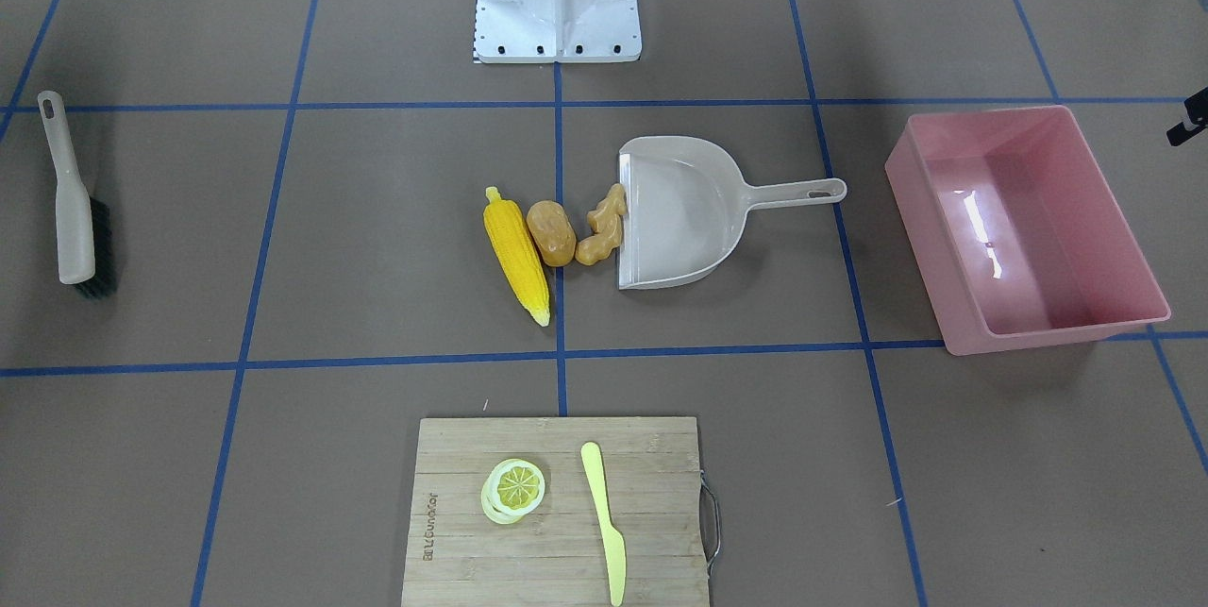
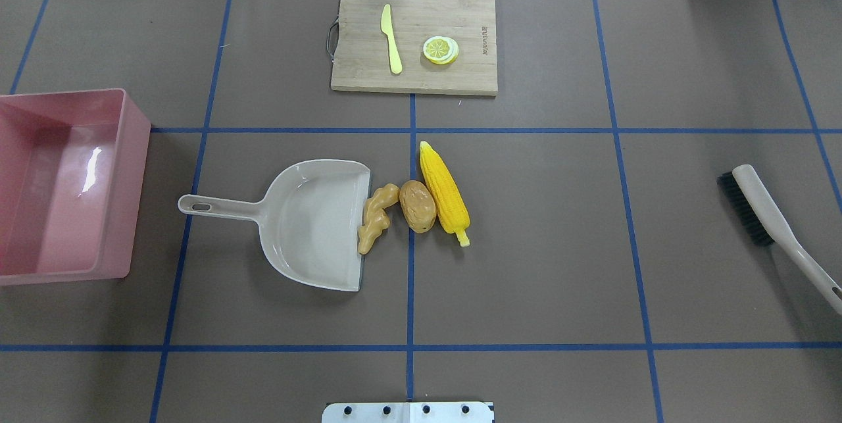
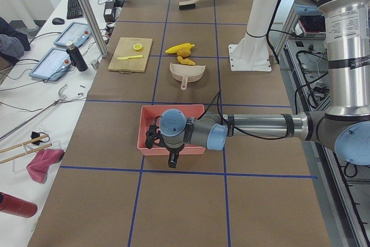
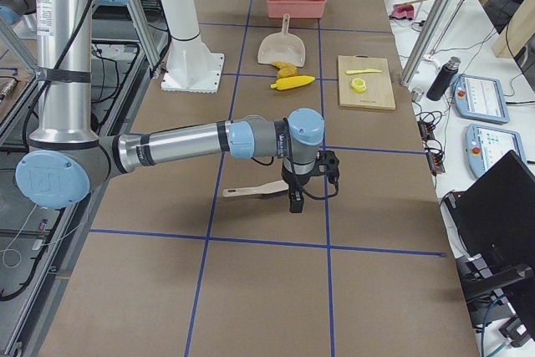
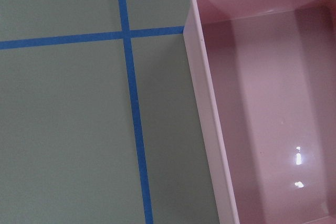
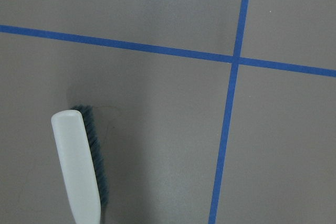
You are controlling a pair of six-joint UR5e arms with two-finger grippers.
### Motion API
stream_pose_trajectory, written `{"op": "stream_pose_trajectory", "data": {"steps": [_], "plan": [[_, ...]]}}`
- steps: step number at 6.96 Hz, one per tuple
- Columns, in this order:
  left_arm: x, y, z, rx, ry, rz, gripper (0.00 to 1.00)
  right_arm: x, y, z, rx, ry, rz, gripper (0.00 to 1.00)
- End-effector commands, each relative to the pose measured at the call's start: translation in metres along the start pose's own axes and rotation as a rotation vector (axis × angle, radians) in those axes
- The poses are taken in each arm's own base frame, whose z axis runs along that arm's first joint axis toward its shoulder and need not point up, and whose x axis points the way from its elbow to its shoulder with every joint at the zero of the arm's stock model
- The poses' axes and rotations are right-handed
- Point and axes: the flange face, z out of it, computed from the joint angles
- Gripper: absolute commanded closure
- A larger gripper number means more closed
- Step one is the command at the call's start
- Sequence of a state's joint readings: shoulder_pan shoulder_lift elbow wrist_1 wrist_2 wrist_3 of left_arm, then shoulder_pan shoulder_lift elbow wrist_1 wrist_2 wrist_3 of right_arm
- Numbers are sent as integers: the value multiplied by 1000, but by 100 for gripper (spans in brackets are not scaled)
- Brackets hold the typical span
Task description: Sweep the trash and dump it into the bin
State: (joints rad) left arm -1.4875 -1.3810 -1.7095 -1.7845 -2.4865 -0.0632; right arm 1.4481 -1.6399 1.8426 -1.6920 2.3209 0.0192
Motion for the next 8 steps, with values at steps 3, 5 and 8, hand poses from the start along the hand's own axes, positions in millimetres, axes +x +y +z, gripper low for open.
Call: {"op": "stream_pose_trajectory", "data": {"steps": [3, 5, 8], "plan": [[-4, 4, 0, 0, -8, -9, 2, 0, 0, 0, 1, 1, -2, 0], [-5, 5, 0, -1, -10, -12, 2, 0, 0, 0, 0, 2, 2, 0], [-2, 5, -4, 1, -10, -12, 2, 2, 5, -3, 5, 0, 10, 0]]}}
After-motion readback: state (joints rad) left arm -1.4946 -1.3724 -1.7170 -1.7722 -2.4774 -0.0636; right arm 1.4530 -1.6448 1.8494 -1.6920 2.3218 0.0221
